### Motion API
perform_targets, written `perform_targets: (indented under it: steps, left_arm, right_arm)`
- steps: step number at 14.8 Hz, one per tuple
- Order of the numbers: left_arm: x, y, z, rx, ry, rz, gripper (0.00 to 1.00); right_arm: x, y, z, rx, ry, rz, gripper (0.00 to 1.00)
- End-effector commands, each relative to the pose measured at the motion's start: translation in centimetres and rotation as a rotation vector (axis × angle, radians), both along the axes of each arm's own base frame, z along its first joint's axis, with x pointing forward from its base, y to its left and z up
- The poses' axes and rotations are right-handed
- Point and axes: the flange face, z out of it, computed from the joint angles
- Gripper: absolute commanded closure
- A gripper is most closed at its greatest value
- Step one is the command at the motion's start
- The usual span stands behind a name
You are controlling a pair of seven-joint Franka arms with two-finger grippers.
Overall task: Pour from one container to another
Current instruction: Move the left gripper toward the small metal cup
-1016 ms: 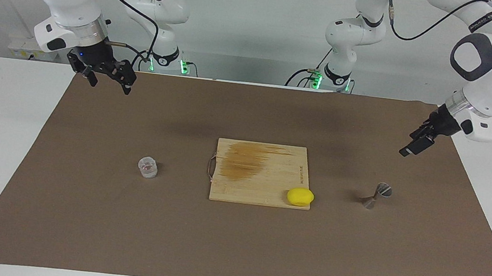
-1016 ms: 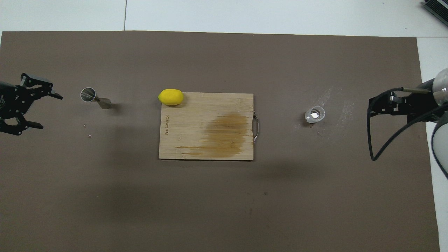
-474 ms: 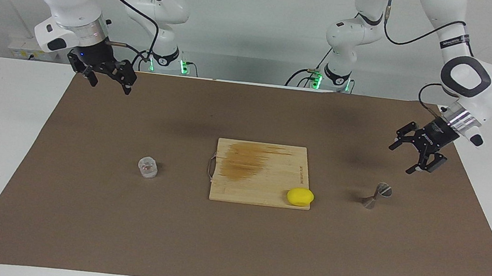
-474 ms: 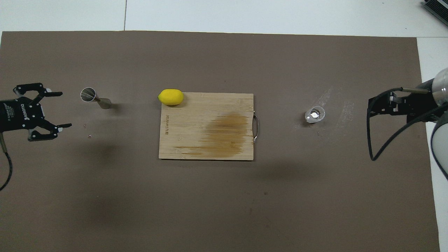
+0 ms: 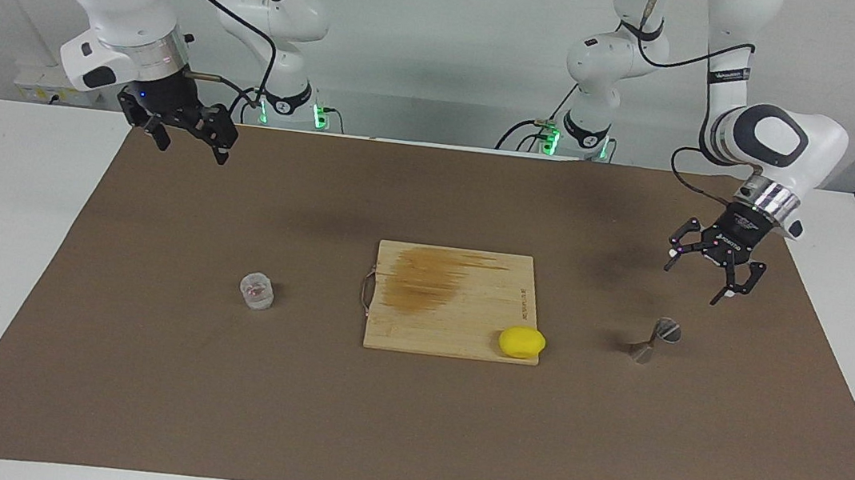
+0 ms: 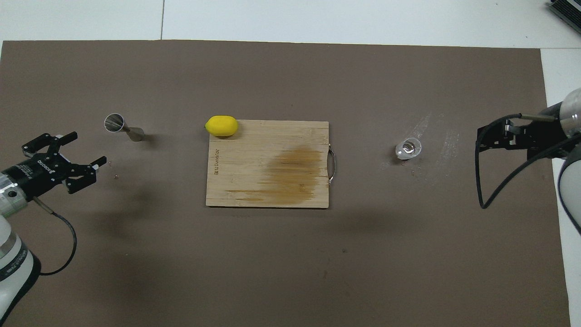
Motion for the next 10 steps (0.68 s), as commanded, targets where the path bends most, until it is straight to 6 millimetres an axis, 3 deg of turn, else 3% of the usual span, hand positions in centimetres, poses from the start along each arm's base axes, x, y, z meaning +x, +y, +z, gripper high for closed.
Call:
perform_targets:
  steps: [1,6,10]
  left_arm:
    - [-0.1,-2.2,-0.9,-0.042,0.018,0.088,0.0]
    - [0.3,-2.5,-4.1,-0.074,-0.012,0.12,0.0]
    - [2.3,-1.9,-4.3,-0.069,-0.032,0.114,0.0]
  right_arm:
    - [-0.6,-0.2,0.1,0.015,-0.011,0.017,0.0]
    - [-0.6,-0.3,0.1,0.015,-0.008,0.016,0.0]
    - [-0.8,-0.1,0.1,0.015,0.0,0.019,0.0]
